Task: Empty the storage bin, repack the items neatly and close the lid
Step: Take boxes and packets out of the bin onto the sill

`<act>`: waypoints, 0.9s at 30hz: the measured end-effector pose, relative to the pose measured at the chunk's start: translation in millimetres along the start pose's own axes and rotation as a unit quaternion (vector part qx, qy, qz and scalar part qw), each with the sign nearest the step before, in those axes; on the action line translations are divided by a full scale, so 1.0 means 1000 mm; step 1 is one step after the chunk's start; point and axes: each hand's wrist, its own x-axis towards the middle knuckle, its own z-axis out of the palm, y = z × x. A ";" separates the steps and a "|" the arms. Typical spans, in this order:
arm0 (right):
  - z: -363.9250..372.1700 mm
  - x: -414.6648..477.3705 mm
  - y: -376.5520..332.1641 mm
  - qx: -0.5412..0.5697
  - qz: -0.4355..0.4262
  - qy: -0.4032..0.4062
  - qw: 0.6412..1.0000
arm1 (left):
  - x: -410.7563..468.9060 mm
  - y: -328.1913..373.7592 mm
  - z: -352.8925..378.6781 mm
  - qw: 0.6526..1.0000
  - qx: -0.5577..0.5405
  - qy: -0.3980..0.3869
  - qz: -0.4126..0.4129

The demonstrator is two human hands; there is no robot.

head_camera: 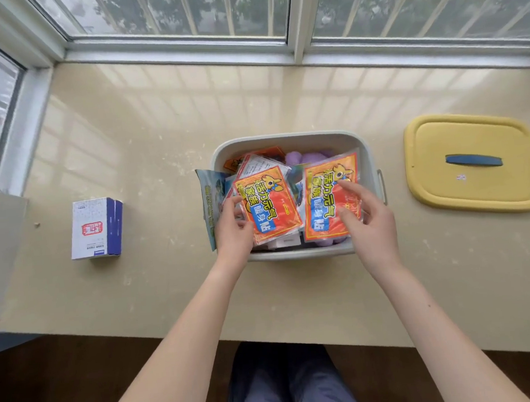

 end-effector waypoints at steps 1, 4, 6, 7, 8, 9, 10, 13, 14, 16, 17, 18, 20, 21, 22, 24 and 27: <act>0.006 0.005 0.003 0.005 -0.002 -0.015 1.000 | 0.001 -0.001 -0.001 1.000 -0.003 0.000 0.004; 0.027 0.018 0.022 -0.002 0.015 -0.047 0.999 | 0.005 -0.002 -0.002 1.000 0.003 0.000 0.011; 0.038 0.025 0.037 -0.024 0.028 -0.052 0.998 | 0.009 -0.003 -0.001 1.000 0.004 0.001 0.006; 0.040 0.027 0.043 -0.035 0.038 -0.051 0.997 | 0.011 -0.004 -0.001 1.000 0.002 0.000 0.000; 0.041 0.029 0.046 -0.041 0.051 -0.050 0.997 | 0.012 -0.004 -0.001 1.000 0.000 -0.001 -0.005; 0.041 0.031 0.047 -0.049 0.066 -0.051 0.995 | 0.013 -0.004 -0.001 1.000 0.000 -0.001 -0.008; 0.041 0.033 0.048 -0.063 0.078 -0.056 0.993 | 0.014 -0.003 -0.001 1.000 0.001 -0.002 -0.009; 0.048 0.039 0.048 -0.124 0.082 -0.072 0.986 | 0.014 -0.002 -0.002 1.000 -0.002 -0.007 0.001; 0.051 0.041 0.048 -0.151 0.078 -0.071 0.983 | 0.013 -0.001 -0.002 1.000 0.000 -0.011 0.009; 0.059 0.046 0.048 -0.191 0.066 -0.071 0.977 | 0.012 0.000 -0.003 1.000 0.004 -0.017 0.020; 0.064 0.047 0.047 -0.196 0.065 -0.072 0.976 | 0.013 0.000 -0.003 1.000 0.005 -0.019 0.024; 0.068 0.048 0.045 -0.188 0.072 -0.071 0.977 | 0.013 0.001 -0.003 0.999 0.007 -0.022 0.026; 0.076 0.051 0.045 -0.148 0.099 -0.056 0.982 | 0.014 0.001 -0.004 0.999 0.011 -0.027 0.033; 0.077 0.053 0.046 -0.133 0.114 -0.043 0.984 | 0.015 0.001 -0.004 0.999 0.010 -0.031 0.036; 0.077 0.055 0.046 -0.123 0.133 -0.035 0.983 | 0.015 0.001 -0.005 0.999 0.007 -0.038 0.038; 0.074 0.057 0.044 -0.078 0.176 -0.044 0.980 | 0.016 0.000 -0.005 0.997 -0.002 -0.056 0.043; 0.066 0.054 0.041 -0.038 0.162 -0.061 0.984 | 0.016 -0.001 -0.005 0.996 -0.001 -0.076 0.045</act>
